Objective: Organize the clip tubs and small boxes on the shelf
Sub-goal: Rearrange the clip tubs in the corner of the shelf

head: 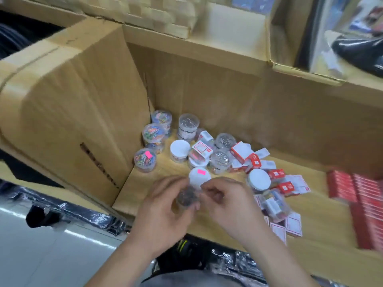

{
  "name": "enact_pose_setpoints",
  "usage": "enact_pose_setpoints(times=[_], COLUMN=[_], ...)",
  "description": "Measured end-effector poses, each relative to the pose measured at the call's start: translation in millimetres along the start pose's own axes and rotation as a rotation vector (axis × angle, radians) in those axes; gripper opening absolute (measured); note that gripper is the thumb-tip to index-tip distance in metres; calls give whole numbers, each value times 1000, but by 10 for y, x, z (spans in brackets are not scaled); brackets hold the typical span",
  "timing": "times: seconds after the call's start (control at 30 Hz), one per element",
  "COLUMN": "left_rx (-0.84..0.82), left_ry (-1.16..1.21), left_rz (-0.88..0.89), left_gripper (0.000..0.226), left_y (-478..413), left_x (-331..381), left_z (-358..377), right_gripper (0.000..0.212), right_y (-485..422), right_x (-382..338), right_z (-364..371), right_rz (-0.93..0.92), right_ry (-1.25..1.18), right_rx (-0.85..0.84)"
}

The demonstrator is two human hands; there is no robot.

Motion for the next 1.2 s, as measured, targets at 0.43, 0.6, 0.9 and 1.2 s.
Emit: enact_pose_setpoints(times=[0.43,0.6,0.9,1.2], left_rx=[-229,-252,-155,-33], left_ry=[-22,-122,-68,49], left_rz=[170,247,265,93], left_gripper=[52,41,32,45], left_y=[25,-51,70,56], left_x=[422,538,395,278], left_z=[591,841,617,234], right_gripper=[20,32,24,20], right_y=[831,861,758,240], right_x=[881,1235,839,475], right_z=[-615,-914,-747,-340], right_rz=[259,343,131,86], right_ry=[171,312,166,-87], right_rx=[380,472,413,144])
Point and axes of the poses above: each hand's wrist, its own y-axis away from the middle knuckle, its own z-axis out of the palm, x = y × z, the point moved 10 cm from there along -y, towards the middle knuckle, and after that the axes turned 2 degrees about -z, right-handed, at the moved point
